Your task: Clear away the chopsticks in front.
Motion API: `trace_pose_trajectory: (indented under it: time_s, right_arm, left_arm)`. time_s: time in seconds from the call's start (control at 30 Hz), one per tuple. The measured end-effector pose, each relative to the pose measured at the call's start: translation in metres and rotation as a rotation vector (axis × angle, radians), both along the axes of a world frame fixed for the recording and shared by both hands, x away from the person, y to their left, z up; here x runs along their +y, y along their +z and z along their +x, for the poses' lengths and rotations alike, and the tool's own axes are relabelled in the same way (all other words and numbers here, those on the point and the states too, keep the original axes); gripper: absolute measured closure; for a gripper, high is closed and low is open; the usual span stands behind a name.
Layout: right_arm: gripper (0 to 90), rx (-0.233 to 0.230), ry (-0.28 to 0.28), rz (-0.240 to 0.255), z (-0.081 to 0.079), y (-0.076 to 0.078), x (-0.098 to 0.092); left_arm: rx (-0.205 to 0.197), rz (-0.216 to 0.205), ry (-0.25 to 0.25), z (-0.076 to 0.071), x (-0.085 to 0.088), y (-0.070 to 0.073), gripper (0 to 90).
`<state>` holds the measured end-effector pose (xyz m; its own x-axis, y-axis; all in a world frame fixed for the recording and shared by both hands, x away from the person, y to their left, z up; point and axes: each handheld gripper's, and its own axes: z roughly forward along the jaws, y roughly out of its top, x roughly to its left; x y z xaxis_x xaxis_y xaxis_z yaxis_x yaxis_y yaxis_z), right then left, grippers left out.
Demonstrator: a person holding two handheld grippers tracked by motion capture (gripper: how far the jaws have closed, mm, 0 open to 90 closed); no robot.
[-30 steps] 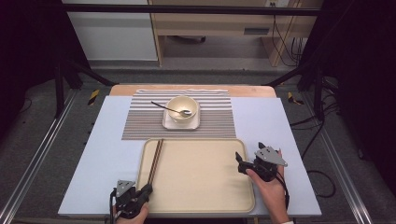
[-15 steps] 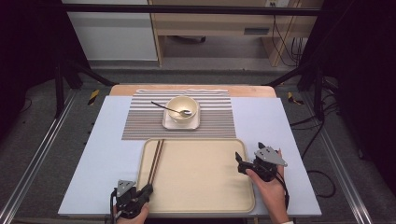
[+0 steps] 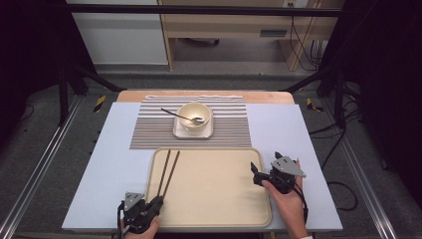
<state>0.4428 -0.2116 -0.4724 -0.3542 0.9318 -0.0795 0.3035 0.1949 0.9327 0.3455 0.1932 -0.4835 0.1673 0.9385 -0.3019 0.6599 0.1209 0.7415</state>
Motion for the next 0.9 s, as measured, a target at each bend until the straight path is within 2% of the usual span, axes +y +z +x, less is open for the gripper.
trace_pose_trajectory:
  time_s: [0.23,0.47,0.6,0.73,0.9]
  right_arm:
    - [7.5,0.002,0.001,0.002,0.000,0.000,0.001]
    - [7.5,-0.001,0.002,-0.003,0.000,0.000,0.000]
    - [7.5,-0.001,0.002,-0.004,0.000,0.000,0.000]
    - [7.5,0.001,0.000,0.000,0.000,0.000,0.000]
    - [7.4,-0.001,-0.001,-0.003,0.000,0.000,0.000]
  left_arm:
    - [-0.006,0.006,0.002,0.000,0.000,0.000,82.3]
    - [-0.024,0.030,-0.003,0.002,-0.001,0.005,79.2]
    - [-0.041,0.050,-0.020,0.008,-0.002,0.011,75.3]
    - [-0.054,0.041,-0.059,0.018,-0.004,0.018,72.6]
    - [-0.079,0.063,-0.093,0.031,-0.006,0.028,66.4]
